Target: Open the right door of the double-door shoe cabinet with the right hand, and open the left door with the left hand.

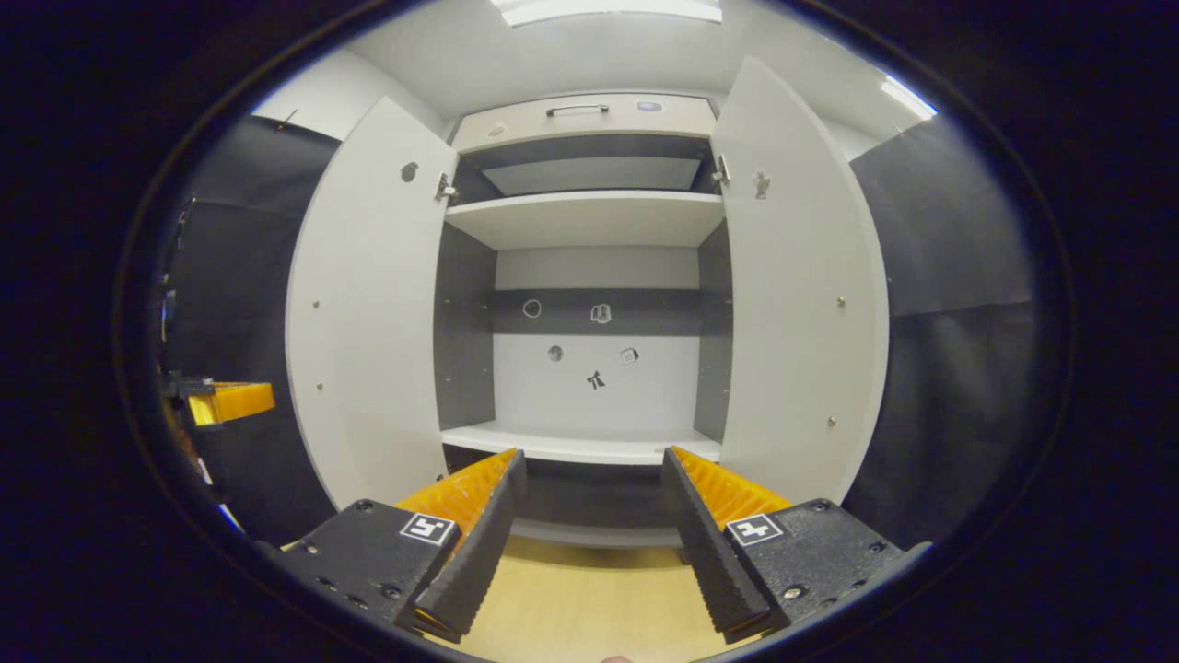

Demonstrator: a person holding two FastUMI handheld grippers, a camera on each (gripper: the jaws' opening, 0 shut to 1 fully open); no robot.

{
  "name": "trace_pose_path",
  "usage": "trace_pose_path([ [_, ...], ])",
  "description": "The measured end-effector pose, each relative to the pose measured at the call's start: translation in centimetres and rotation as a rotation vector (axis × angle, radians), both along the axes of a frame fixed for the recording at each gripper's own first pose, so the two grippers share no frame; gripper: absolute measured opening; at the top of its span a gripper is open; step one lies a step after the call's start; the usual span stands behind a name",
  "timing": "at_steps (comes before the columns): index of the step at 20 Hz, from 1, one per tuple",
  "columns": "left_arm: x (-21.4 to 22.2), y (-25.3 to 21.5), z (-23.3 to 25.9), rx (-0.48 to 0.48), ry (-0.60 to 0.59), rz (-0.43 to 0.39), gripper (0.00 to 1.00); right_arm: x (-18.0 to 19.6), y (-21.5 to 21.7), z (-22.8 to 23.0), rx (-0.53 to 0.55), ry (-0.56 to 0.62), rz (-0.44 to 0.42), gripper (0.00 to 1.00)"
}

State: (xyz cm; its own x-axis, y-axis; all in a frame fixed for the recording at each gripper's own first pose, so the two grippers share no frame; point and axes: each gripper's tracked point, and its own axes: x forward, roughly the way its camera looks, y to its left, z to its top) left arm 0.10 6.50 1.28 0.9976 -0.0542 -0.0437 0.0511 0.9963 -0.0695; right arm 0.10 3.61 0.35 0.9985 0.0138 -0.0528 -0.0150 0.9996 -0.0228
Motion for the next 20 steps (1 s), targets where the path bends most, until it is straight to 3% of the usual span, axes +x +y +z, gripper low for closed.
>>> trace_pose_path([
  [6, 5.2, -10.1, 0.0, 0.013, -0.015, -0.101, 0.00, -0.9, -3.0, 0.0, -0.011, -0.015, -0.028, 0.92],
  [14, 6.1, -12.5, 0.5, 0.049, -0.050, -0.053, 0.00, -1.8, -6.0, 0.7, 0.000, -0.042, -0.046, 0.92],
  [16, 6.1, -12.1, 0.8, 0.066, -0.065, -0.017, 0.08, -1.7, -6.0, 0.6, 0.006, -0.040, -0.038, 0.92],
  [17, 6.0, -12.1, 0.7, 0.075, -0.056, -0.011, 0.25, -1.6, -5.9, 0.6, 0.007, -0.039, -0.033, 0.92],
  [18, 6.0, -12.1, 0.3, 0.081, -0.048, -0.004, 0.30, -1.6, -5.9, 0.5, 0.006, -0.038, -0.028, 0.92],
  [19, 6.0, -12.2, 0.2, 0.083, -0.053, -0.008, 0.43, -1.6, -5.8, 0.4, 0.006, -0.038, -0.023, 0.92],
  [20, 5.7, -12.5, 0.2, 0.078, -0.055, -0.017, 0.48, -1.6, -5.7, 0.4, 0.006, -0.039, -0.018, 0.92],
])
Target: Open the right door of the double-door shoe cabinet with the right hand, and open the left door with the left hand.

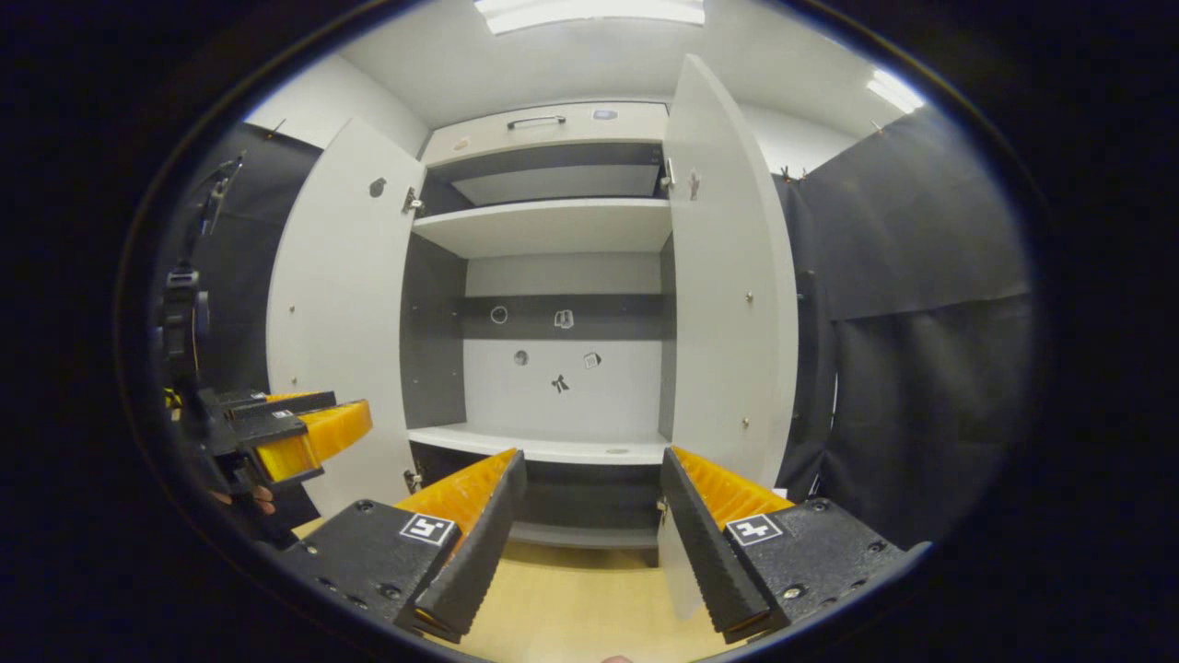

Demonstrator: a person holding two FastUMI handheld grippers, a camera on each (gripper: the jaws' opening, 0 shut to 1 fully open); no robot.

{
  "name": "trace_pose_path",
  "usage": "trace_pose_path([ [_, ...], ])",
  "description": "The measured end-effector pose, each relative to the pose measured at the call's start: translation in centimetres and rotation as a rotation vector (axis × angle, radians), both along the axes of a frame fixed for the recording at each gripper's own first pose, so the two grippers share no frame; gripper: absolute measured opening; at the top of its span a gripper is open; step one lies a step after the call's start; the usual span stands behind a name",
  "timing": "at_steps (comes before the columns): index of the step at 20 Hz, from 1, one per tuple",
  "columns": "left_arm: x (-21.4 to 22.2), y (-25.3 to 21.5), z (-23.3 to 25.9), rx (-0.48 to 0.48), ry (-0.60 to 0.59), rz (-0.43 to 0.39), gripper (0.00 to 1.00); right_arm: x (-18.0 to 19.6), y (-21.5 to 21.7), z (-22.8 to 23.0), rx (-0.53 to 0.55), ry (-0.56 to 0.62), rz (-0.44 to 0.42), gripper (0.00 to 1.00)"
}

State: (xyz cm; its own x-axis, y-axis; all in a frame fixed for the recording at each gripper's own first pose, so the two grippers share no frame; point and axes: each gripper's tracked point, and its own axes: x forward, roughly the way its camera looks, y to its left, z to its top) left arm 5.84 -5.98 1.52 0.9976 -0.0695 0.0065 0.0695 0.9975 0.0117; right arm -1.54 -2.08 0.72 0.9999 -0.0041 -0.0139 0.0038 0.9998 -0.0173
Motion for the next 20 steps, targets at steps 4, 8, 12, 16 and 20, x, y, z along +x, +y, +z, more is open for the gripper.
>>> trace_pose_path([
  [4, -0.3, -0.3, 0.5, -0.027, -0.016, -0.005, 0.73, 0.1, 0.1, 0.2, 0.004, -0.005, 0.010, 0.92],
  [8, -0.6, 0.2, 0.9, -0.024, -0.015, 0.020, 0.94, -0.3, 0.1, 0.7, 0.002, -0.029, 0.010, 0.92],
  [12, -1.1, 0.1, 1.2, -0.033, -0.028, 0.032, 0.94, -0.5, 0.7, 0.9, -0.008, -0.043, 0.030, 0.92],
  [16, -1.5, -0.6, 0.9, -0.035, -0.026, 0.025, 0.93, -0.5, 0.9, 0.7, -0.005, -0.038, 0.043, 0.92],
  [20, -1.4, -0.8, 0.9, -0.017, -0.023, 0.016, 0.93, -0.4, 1.1, 0.7, 0.010, -0.037, 0.045, 0.92],
])
